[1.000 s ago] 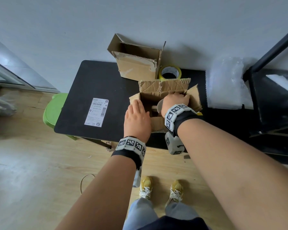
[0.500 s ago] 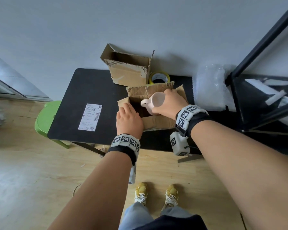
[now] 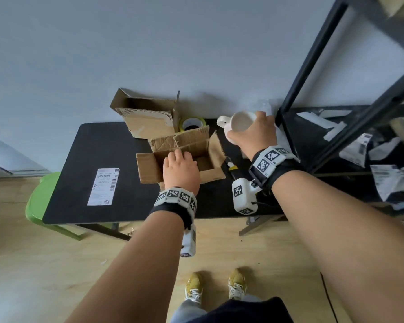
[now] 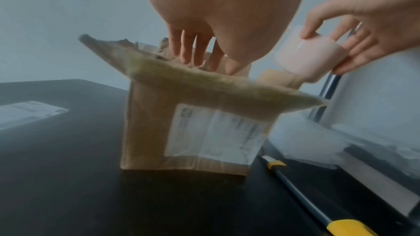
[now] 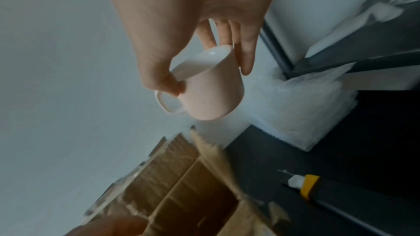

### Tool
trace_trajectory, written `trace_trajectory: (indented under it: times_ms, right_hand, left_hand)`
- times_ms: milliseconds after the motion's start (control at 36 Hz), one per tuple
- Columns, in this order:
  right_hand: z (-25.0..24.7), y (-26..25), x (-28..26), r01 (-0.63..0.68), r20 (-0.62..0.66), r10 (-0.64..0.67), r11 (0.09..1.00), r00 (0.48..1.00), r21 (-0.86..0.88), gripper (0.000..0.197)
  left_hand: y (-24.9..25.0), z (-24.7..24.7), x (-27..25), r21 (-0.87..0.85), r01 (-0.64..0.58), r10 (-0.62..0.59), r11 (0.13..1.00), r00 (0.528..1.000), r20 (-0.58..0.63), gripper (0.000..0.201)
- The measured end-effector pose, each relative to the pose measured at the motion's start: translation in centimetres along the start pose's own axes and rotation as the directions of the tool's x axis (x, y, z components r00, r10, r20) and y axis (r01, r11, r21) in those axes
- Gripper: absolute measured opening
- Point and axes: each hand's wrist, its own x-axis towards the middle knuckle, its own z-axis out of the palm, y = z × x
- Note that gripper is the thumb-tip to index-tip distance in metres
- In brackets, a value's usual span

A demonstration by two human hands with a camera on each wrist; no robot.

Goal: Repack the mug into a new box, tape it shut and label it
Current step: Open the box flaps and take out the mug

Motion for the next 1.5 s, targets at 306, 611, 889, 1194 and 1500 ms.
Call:
trace_trajectory:
  times_ms: [306, 611, 889, 1194, 1500]
  right_hand:
    - [1.0, 10.0, -1.0, -0.315, 0.133, 0.338, 0.934, 0.932, -0.168, 0.091]
    - [4.1, 12.1, -0.7, -0.265, 0.245, 0.343, 0.916, 0.907, -0.3, 0.078]
    - [3.6, 10.2, 0.0, -0.167, 0.26, 0.287, 0.901, 0.922, -0.4, 0.07]
    - [2.6, 2.3, -1.1, 0.095, 0.401, -0.12, 0.992, 0.908, 0.081, 0.06]
    - [3.7, 0.5, -4.0, 0.207, 0.521, -0.115, 0.97, 0.846, -0.123, 0.027]
  left_hand:
    - [3.9, 2.3, -0.5, -0.055, 0.026, -0.023, 0.998, 0.997, 0.069, 0.038]
    - [3.5, 3.4, -0.7, -0.08, 0.054, -0.054, 0.995, 0.999, 0.002, 0.042]
    - [3.4, 2.7, -0.6, -0.097, 0.059, -0.061, 0.993, 0.998, -0.018, 0.041]
    - [0.3, 0.5, -0.8, -0.092, 0.255, -0.268, 0.963, 0.942, -0.2, 0.038]
    - [-3.6, -0.8, -3.0, -0.37, 0.597, -0.582, 0.712, 0.796, 0.165, 0.065]
